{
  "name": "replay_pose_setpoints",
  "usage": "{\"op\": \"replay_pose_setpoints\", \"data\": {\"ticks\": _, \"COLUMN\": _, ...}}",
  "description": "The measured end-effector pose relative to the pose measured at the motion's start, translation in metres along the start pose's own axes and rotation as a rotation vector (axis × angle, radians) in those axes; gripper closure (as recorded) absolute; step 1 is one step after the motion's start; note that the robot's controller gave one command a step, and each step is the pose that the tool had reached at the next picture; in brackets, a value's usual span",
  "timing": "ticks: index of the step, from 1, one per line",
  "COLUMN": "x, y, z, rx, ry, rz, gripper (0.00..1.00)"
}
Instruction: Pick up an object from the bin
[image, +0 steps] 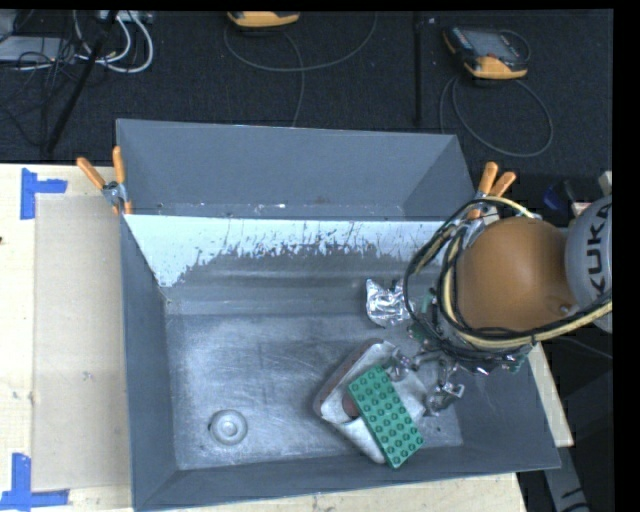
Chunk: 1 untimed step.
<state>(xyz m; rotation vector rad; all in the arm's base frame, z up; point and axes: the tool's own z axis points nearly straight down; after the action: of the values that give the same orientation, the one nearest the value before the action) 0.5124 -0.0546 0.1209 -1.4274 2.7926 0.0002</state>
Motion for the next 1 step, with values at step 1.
{"op": "replay_pose_setpoints", "data": {"ticks": 1, "x": 0.0006, "y": 0.001, "z": -0.0004, "rx": -0.004, "ry": 0.004, "rz": -0.001, "gripper": 0.0}}
